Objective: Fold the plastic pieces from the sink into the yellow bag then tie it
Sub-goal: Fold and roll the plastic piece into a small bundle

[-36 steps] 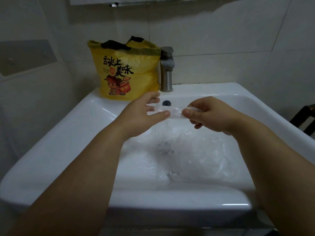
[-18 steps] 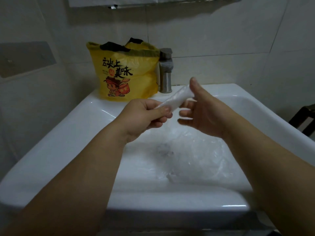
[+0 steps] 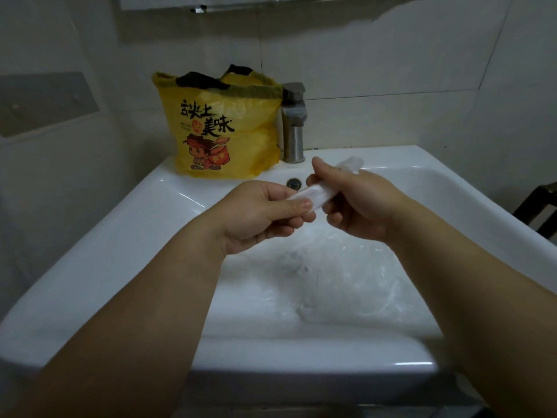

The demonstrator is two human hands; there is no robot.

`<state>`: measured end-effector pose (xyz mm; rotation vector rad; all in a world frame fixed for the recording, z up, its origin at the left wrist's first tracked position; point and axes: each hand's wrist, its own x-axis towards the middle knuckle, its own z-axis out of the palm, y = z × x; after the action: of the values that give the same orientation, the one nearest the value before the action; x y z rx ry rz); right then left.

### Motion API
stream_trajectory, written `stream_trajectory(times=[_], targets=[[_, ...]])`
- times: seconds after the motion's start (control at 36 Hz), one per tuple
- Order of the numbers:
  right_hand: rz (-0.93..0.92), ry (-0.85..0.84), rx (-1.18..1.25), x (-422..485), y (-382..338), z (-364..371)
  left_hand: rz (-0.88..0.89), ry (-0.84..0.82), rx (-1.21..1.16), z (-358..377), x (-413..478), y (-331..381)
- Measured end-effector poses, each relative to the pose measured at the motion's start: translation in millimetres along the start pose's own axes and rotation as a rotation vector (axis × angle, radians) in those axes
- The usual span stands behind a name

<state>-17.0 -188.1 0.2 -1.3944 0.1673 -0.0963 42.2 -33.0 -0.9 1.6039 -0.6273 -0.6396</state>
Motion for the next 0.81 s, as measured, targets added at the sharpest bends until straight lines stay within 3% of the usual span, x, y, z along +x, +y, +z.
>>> stream_trajectory(times=[0.39,0.67,0.81], targets=[[-0.186,0.321,-0.096,4.4,2.3,7.0,-0.003,0.044,-0.032,-1.5,1.5,0.1],[-0.13,0.098,-0.209,-2.8,-6.1,-10.6,0.0,0.233,-0.169,-13.5,2.6,3.9],[-0.107,0.013,-0.141,3.4,-29.7,-6.2,-0.001,0.188,-0.213,-27.4,-0.7,25.2]])
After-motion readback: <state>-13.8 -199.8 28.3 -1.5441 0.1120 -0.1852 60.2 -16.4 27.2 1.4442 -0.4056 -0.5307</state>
